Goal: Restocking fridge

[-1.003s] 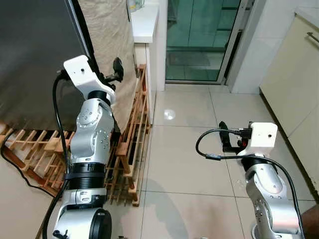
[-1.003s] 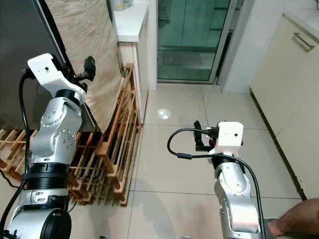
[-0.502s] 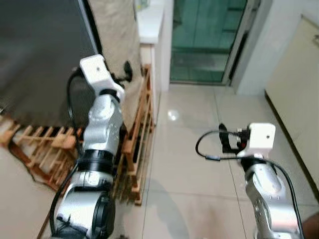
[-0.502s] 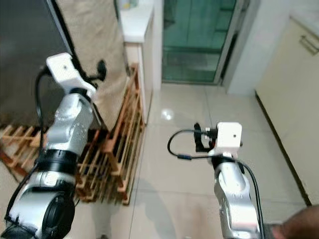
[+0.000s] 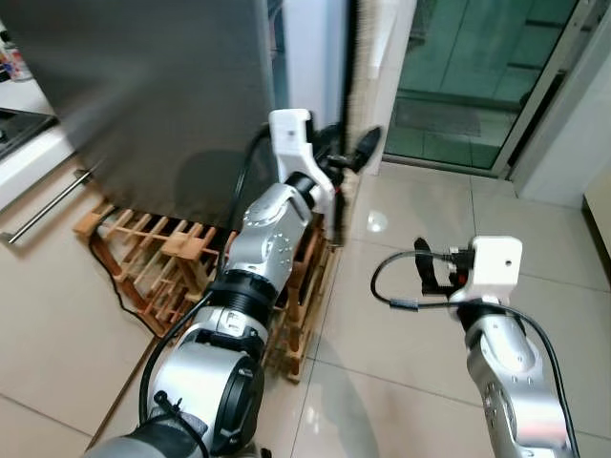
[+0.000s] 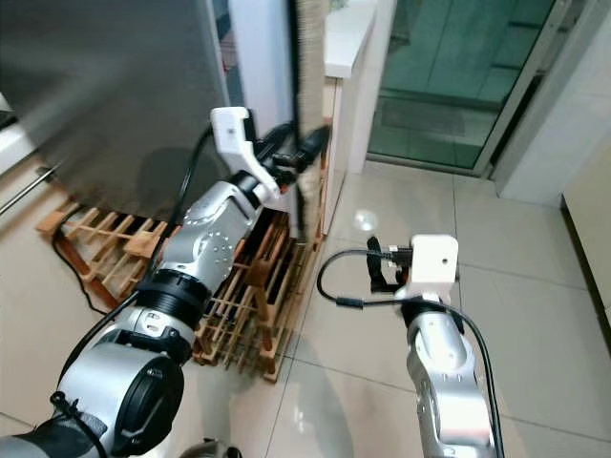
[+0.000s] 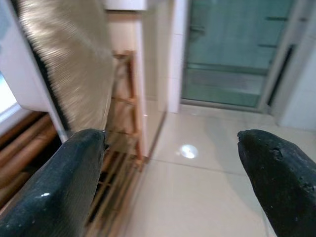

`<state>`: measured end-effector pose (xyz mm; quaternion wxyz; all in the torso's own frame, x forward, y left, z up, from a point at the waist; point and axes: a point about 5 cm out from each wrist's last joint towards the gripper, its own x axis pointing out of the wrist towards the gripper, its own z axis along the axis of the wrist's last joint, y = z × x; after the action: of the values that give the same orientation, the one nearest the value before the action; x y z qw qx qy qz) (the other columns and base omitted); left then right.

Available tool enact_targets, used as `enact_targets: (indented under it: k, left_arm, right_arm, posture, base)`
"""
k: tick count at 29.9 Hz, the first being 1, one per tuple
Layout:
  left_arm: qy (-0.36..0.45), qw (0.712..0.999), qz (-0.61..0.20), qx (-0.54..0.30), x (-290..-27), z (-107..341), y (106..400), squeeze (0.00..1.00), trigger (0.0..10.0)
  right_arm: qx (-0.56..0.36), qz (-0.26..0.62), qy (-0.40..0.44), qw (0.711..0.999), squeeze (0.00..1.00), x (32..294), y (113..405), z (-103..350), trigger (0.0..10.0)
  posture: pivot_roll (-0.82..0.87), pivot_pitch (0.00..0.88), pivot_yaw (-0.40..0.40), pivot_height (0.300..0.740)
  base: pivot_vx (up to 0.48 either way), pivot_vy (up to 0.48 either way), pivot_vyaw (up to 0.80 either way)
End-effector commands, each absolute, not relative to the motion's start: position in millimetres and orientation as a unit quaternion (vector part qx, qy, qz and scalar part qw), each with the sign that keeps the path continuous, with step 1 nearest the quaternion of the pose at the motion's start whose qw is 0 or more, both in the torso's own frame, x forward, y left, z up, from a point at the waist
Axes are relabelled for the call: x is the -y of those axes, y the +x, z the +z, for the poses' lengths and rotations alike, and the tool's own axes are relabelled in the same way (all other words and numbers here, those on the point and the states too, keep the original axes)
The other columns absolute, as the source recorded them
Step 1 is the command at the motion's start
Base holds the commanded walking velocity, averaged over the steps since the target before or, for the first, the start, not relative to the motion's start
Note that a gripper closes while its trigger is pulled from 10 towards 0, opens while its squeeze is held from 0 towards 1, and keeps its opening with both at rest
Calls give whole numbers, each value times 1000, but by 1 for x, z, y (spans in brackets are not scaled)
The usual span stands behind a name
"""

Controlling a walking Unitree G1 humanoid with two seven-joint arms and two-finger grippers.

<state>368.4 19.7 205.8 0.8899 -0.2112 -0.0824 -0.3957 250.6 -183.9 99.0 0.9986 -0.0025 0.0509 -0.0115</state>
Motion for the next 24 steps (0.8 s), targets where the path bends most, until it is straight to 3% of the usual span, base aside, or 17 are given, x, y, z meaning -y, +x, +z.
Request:
enact_targets:
  k: [1,4,8,11,13,14,15,18,21,24]
  left_arm:
    - [-284,789,-536,95,77,242,325,0,10000]
    - [-286,776,-554,99,80,245,319,0,10000]
    - [-269,786,-542,128,58,255,325,0,10000]
    - [-261,826,-471,166,13,260,336,0,10000]
    - [-246,865,-399,181,-27,255,346,0,10000]
    - [-237,898,-327,176,-61,246,355,0,10000]
    - [-237,898,-327,176,-61,246,355,0,10000]
    - [-190,954,-167,160,-138,219,359,0,10000]
    - [-163,978,-38,121,-191,191,347,0,10000]
    - [-130,986,17,103,-209,177,328,0,10000]
  right_arm:
    - [-46,-30,1,999,0,188,249,101,10000]
    - [-42,-32,2,999,0,188,249,102,10000]
    - [-38,-35,3,999,0,188,248,104,10000]
    - [-35,-32,8,999,0,188,249,105,10000]
    - [-32,-29,10,999,0,188,251,107,10000]
    - [-31,-25,9,999,0,188,252,108,10000]
    - [-31,-25,9,999,0,188,252,108,10000]
    - [-32,-16,0,999,0,189,257,108,10000]
    - [-32,-16,-1,999,0,192,264,108,10000]
    - [-24,-9,-4,1000,0,192,274,112,10000]
  posture:
    - [-173,0,103,740]
    - [-177,0,107,740]
    - [-174,0,105,740]
    - [-157,0,98,740]
    - [-144,0,93,740]
    - [-124,0,85,740]
    - [-124,0,85,740]
    - [-91,0,72,740]
    - [-51,0,57,740]
    - [-32,0,49,740]
  base:
    - [0,0,0]
    - [0,0,0]
    - [0,0,0]
    - [0,0,0]
    - [0,0,0]
    - [0,0,0]
    - [0,0,0]
    - [0,0,0]
    - [0,0,435]
    - [0,-480,656]
